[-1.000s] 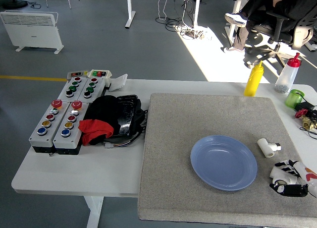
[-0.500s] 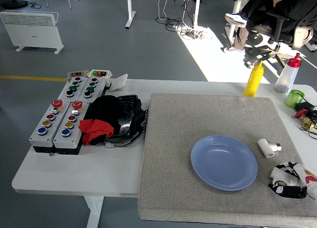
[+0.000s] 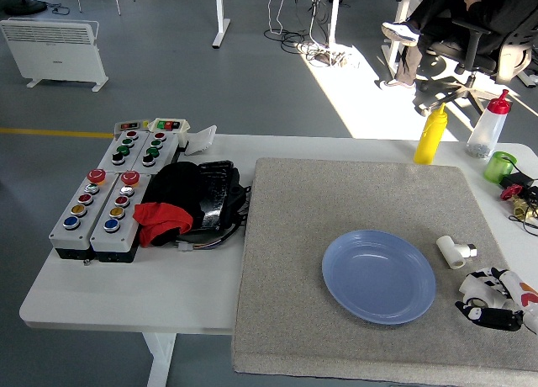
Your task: Pick pipe place plate twice
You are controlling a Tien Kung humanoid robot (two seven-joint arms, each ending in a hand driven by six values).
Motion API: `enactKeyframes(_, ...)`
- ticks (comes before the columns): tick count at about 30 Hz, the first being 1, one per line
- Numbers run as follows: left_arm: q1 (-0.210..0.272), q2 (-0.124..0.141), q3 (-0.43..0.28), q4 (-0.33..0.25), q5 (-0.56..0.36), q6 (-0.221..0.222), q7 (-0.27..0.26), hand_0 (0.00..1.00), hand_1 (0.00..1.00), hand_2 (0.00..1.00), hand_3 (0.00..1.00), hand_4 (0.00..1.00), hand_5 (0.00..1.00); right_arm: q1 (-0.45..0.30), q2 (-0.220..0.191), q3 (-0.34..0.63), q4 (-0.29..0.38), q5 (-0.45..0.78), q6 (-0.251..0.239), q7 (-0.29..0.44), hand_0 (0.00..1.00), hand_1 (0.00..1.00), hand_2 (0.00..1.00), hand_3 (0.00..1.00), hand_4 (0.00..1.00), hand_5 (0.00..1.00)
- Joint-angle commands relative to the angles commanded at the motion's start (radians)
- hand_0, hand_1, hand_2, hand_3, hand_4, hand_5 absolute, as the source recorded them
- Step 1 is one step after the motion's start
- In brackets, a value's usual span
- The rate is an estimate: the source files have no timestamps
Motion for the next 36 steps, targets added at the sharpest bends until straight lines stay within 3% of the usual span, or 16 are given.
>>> enactKeyframes(9,-0.005,0.0,0.009,0.001,-0.015,0.005,-0.003,0.683,0.677,0.711,0.661,0.393,0.998,0.036,-0.028,-0.023,0.046,0.012,-0.005,0.002,0.287,0.445,0.547,0.656,0.622,0.338)
enactKeyframes(17,-0.007,0.0,0.019,0.002,-0.025,0.006,-0.003,0.683,0.676,0.712,0.661,0.392,0.998,0.128,-0.063,-0.116,0.086,0.036,-0.011,0.011,0.285,0.445,0.545,0.654,0.64,0.354)
enactKeyframes(29,-0.006,0.0,0.033,0.002,-0.041,0.009,-0.003,0.682,0.676,0.709,0.66,0.394,0.998,0.307,-0.064,-0.348,0.009,0.077,-0.007,0.029,0.34,0.482,0.549,0.652,0.612,0.326)
enactKeyframes(30,-0.006,0.0,0.034,0.002,-0.043,0.009,-0.003,0.683,0.675,0.709,0.66,0.394,0.998,0.319,-0.063,-0.366,-0.003,0.08,-0.007,0.031,0.512,0.576,0.573,0.66,0.605,0.316)
enactKeyframes(35,-0.005,0.0,0.04,0.001,-0.05,0.011,-0.002,0.683,0.675,0.709,0.66,0.394,0.998,0.356,-0.059,-0.428,-0.05,0.089,-0.003,0.041,0.512,0.576,0.573,0.66,0.605,0.316)
enactKeyframes(36,-0.005,0.0,0.044,0.002,-0.055,0.012,-0.003,0.683,0.675,0.708,0.66,0.394,0.998,0.367,-0.059,-0.45,-0.069,0.082,0.003,0.041,0.824,0.746,0.737,0.732,0.627,0.314)
